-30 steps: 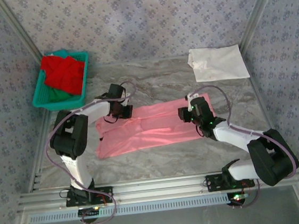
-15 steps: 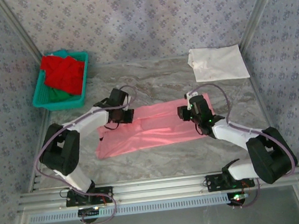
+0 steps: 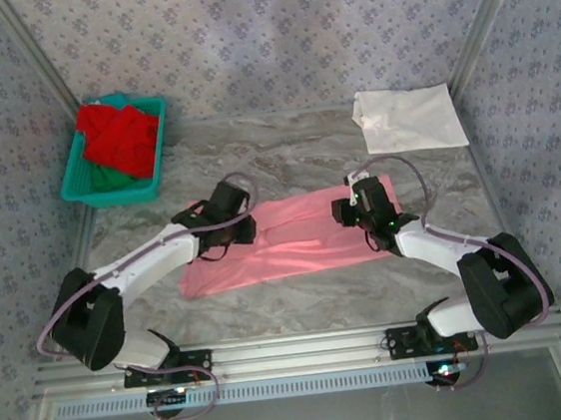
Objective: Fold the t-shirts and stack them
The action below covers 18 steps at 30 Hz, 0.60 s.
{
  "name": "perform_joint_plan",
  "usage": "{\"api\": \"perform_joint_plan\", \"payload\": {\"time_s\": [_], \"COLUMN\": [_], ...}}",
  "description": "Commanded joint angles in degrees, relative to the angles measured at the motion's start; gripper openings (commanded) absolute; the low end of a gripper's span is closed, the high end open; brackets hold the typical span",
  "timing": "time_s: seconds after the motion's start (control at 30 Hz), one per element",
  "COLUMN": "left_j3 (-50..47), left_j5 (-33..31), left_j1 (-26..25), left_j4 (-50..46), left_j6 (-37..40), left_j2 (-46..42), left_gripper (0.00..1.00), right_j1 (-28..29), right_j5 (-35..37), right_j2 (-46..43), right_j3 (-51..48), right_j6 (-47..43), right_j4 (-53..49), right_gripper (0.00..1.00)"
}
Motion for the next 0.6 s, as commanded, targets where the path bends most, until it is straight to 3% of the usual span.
{"api": "perform_joint_plan", "payload": {"time_s": [0.0, 0.27, 0.4, 0.5, 0.57], "left_j3": [1.1, -2.8, -5.5, -4.3, -2.1], "left_j5": [-1.8, -1.1, 0.0, 2.4, 2.2], "left_j1": [5.6, 11.7, 15.7, 18.7, 19.9], "left_j4": [-3.2, 0.0, 4.3, 7.9, 8.8], "left_j6": [-0.9, -1.7, -2.1, -1.3, -0.1], "left_j2": [1.1, 3.3, 2.8, 4.0, 5.6], "left_gripper": [0.25, 0.32, 0.32, 0.30, 0.28], "right_j1": [-0.3, -1.1, -4.4, -10.5, -13.2], "right_j5": [-0.6, -0.8, -5.7, -15.3, -17.3], "right_j2": [0.4, -0.1, 1.2, 5.0, 8.9], "right_j3": [1.8, 1.3, 2.1, 6.1, 10.6], "right_j6": [0.2, 0.0, 1.8, 5.4, 6.2], "right_j4": [-1.3, -0.7, -0.3, -3.7, -9.2], "right_gripper": [0.43, 0.45, 0.42, 0.38, 0.37]}}
